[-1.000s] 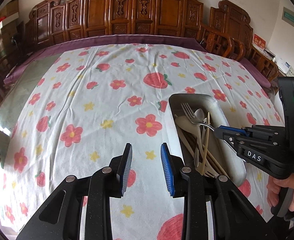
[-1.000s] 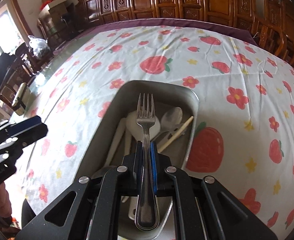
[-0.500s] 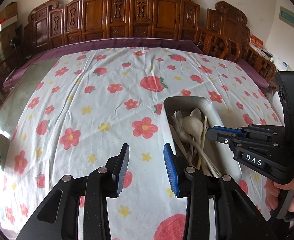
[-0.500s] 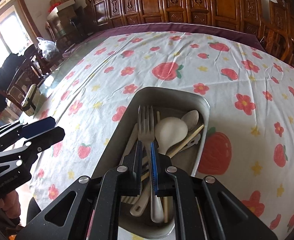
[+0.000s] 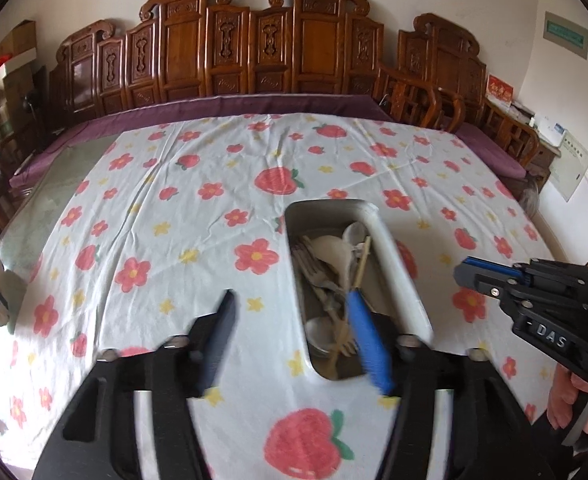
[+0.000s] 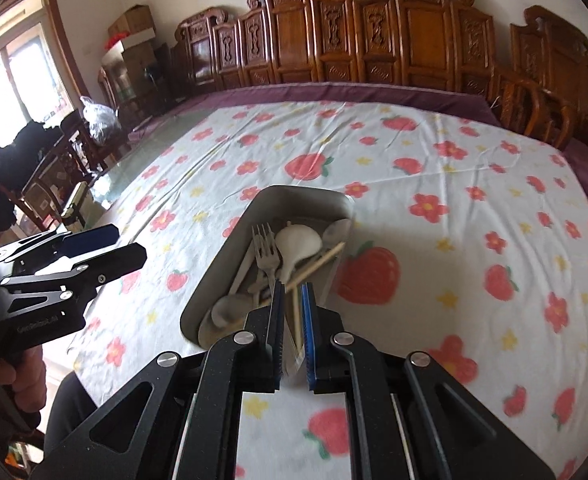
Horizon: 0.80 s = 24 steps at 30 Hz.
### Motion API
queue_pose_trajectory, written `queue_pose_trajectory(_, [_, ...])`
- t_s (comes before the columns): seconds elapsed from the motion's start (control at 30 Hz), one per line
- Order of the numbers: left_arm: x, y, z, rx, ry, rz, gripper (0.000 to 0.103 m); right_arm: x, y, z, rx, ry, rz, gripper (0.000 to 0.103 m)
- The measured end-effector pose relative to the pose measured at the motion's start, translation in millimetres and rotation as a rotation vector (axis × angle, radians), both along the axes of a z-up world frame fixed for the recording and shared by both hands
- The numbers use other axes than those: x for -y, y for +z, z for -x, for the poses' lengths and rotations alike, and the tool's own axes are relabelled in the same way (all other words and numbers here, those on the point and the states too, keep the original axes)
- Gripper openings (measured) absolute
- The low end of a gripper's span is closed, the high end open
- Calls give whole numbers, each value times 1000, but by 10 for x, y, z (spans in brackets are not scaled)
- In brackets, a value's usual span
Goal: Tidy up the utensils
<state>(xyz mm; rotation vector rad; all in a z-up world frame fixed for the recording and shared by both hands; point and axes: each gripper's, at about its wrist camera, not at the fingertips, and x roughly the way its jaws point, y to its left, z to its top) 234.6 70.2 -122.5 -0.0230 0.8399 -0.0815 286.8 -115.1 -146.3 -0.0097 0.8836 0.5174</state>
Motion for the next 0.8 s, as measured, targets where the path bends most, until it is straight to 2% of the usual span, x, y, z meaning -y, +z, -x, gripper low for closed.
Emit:
queue_pose_trajectory(0.1, [153, 99, 178, 37, -6, -12, 84, 236, 122, 245, 47, -27, -11, 36])
queue_pose_trajectory(0.13, [193, 126, 216, 44, -8, -13, 85, 297, 155, 299, 59, -38, -12, 40])
queue_pose_trajectory(0.2, [284, 185, 311, 62, -12, -19, 92, 437, 218, 445, 87, -63, -14, 58])
queue_pose_trajectory(0.4, [530, 325, 607, 110, -29, -16, 95, 746, 357, 799, 160, -146, -4, 94])
queue_pose_trajectory(0.5, [621, 376, 733, 116, -20, -22, 95, 871, 408, 972, 179, -188, 3, 100])
queue_pose_trajectory(0.67, [706, 489, 895, 135, -16, -17, 95, 964, 512, 1158, 193, -218, 2, 100])
queue_pose_trajectory(0.8, [741, 663, 1008, 181, -16, -27, 95, 997, 705, 1281, 245, -236, 4, 100])
